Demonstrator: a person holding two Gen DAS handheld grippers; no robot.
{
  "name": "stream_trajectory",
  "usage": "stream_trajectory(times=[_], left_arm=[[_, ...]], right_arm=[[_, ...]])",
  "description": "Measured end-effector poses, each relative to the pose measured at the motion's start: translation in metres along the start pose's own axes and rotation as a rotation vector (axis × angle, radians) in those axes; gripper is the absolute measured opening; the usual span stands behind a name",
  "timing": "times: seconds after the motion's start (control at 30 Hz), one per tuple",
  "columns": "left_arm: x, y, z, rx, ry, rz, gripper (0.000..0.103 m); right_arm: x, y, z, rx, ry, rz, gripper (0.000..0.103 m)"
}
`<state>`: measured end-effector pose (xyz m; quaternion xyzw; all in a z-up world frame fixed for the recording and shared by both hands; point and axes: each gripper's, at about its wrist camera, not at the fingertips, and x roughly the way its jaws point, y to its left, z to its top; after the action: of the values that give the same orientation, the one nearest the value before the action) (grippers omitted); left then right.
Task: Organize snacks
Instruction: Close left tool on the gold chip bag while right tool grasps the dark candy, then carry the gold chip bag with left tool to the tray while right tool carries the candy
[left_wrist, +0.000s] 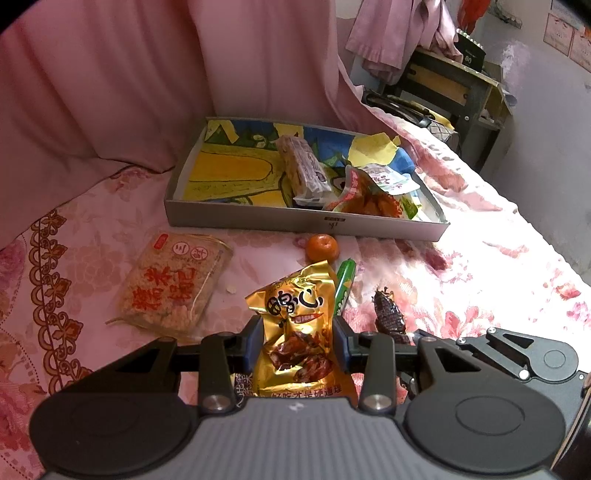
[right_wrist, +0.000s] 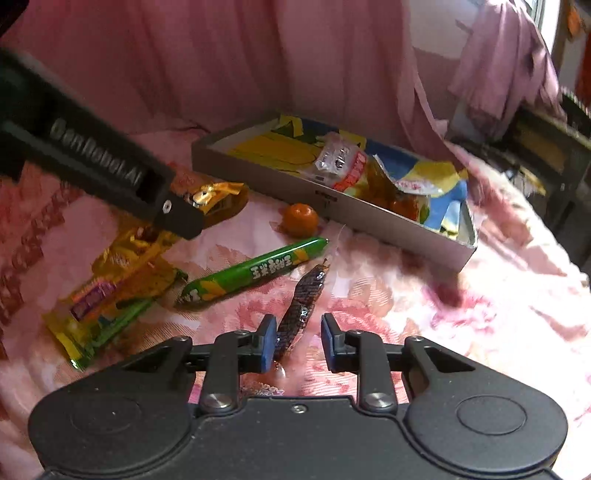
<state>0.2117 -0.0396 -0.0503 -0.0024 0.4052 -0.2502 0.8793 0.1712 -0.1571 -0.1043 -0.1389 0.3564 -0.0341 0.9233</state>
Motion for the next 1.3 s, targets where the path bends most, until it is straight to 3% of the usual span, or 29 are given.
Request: stream_trajectory(times=[0.2, 0.27, 0.33, 0.67, 0.8, 0.97, 1.17, 1.3], left_arm=[[0.0, 0.0, 0.0, -0.003, -0.002, 0.0, 0.043], [-0.001, 0.0, 0.001, -0.007, -0.005, 0.0, 0.043], [-0.001, 0.001, 0.001, -0.011, -0.007, 0.0, 0.043], [-0.002, 0.002, 0.002, -0.025, -0.02, 0.0, 0.043], [-0.004, 0.004, 0.004, -0.041, -0.034, 0.0, 0.043], [-0.005, 0.006, 0.007, -0.058, -0.046, -0.003, 0.043], [-0.006, 0.011, 0.015, -0.083, -0.074, -0.012, 0.043], [0.001, 0.02, 0.04, -0.11, -0.132, -0.004, 0.043]], right_arm=[[-0.001, 0.011, -0.002, -0.103, -0.034, -0.04, 0.026], [-0.003, 0.015, -0.003, -0.144, -0.048, -0.057, 0.017], [-0.003, 0.018, -0.004, -0.174, -0.055, -0.073, 0.015], [-0.004, 0.019, -0.004, -0.189, -0.055, -0.093, 0.015], [-0.008, 0.02, -0.004, -0.214, -0.076, -0.118, 0.008], [-0.008, 0.021, -0.005, -0.229, -0.078, -0.128, 0.008], [-0.02, 0.014, 0.004, -0.223, -0.16, -0.173, 0.008], [-0.02, 0.005, 0.023, -0.212, -0.227, -0.181, 0.008]])
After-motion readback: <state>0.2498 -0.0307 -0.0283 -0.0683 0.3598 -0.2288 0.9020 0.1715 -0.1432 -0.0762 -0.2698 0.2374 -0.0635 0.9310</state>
